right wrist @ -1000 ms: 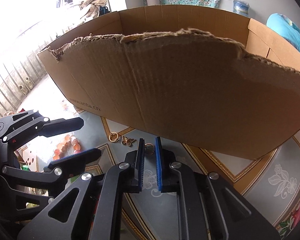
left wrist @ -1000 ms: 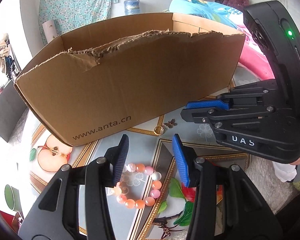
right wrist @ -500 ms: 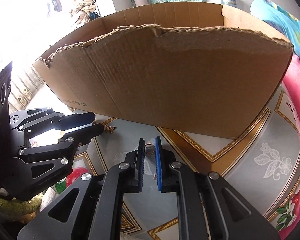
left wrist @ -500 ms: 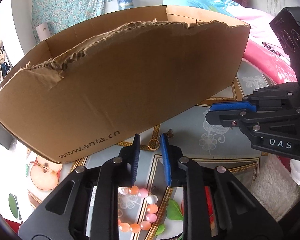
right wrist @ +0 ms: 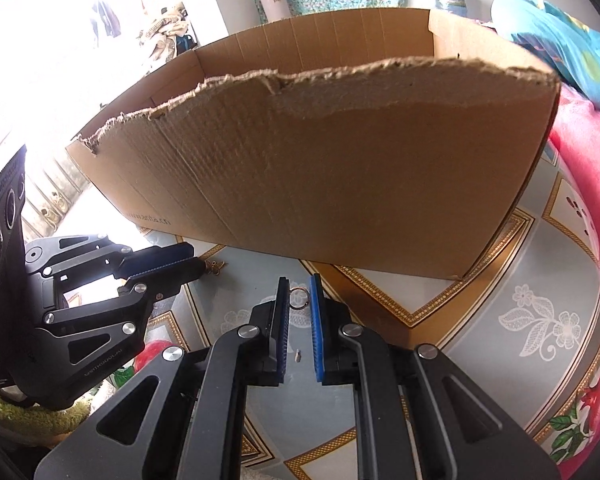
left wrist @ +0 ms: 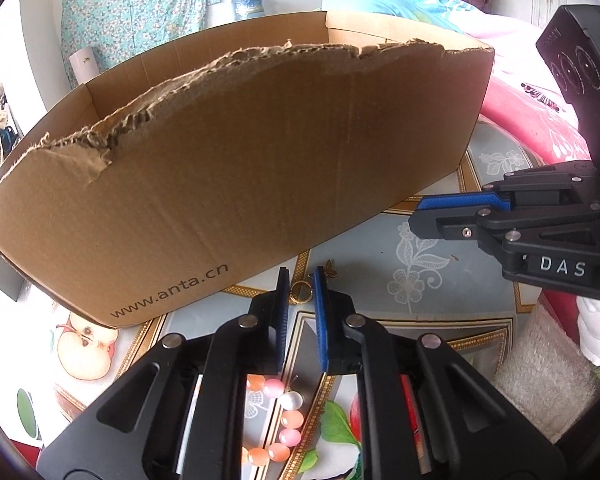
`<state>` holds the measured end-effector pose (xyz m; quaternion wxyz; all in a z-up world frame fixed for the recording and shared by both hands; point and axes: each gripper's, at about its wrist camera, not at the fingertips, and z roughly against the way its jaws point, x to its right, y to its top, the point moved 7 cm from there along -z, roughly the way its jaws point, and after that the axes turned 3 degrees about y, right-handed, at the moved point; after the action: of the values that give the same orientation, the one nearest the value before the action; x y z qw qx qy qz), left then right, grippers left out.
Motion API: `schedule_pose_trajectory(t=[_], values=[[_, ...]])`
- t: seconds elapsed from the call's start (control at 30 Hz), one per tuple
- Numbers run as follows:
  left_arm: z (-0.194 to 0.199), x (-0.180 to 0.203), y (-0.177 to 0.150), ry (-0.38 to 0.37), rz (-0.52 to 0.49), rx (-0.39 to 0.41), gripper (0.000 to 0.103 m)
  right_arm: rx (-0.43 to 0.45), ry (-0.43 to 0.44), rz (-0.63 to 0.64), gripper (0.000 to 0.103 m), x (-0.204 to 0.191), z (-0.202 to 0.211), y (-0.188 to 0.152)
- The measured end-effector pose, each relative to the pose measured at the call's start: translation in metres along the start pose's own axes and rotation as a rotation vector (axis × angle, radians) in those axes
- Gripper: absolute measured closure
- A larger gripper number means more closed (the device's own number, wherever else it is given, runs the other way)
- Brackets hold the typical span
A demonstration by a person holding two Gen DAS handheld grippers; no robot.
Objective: Organize jewelry
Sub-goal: 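Carry the gold earring with the right tool over the box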
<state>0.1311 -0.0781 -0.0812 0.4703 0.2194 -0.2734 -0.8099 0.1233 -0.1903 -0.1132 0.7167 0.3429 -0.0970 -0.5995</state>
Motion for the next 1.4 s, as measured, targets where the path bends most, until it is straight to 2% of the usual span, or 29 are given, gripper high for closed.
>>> schedule_pose_trajectory(t=[0.43,0.7,0.87,0.93,1.03,1.1,1.17,1.2,1.23,1.3,1.4], values=[[0.032,-0.002,0.005,-0.008,0.016,0.067,0.092,0.065,0.038,0.010,0.093,-0.009,0.043,0.003],[0.099,-0.008,0.041,-0.109,0.058,0.228,0.092,0.204,0.116,0.045,0.093,-0.042,0.082,0.046],[0.117,-0.024,0.074,-0.105,0.081,0.288,0.092,0.259,0.140,0.081,0.093,-0.048,0.093,0.085],[0.108,-0.031,0.086,-0.074,0.079,0.268,0.092,0.263,0.130,0.081,0.093,-0.046,0.089,0.104],[0.083,-0.045,0.096,-0.047,0.111,0.190,0.092,0.224,0.148,0.038,0.093,-0.036,0.072,0.123],[0.066,-0.052,0.100,-0.049,0.138,0.149,0.092,0.170,0.177,-0.006,0.093,-0.028,0.056,0.133],[0.054,-0.058,0.100,-0.059,0.157,0.117,0.092,0.119,0.144,-0.039,0.093,-0.018,0.039,0.139],[0.049,-0.061,0.100,-0.057,0.173,0.104,0.089,0.097,0.139,-0.049,0.093,-0.016,0.034,0.141],[0.046,-0.065,0.099,-0.060,0.190,0.091,0.078,0.094,0.134,-0.069,0.092,-0.012,0.030,0.144],[0.043,-0.070,0.101,-0.073,0.229,0.092,0.069,0.100,0.136,-0.082,0.092,-0.007,0.029,0.149],[0.046,-0.075,0.105,-0.084,0.254,0.115,0.069,0.124,0.134,-0.098,0.092,-0.001,0.033,0.155]])
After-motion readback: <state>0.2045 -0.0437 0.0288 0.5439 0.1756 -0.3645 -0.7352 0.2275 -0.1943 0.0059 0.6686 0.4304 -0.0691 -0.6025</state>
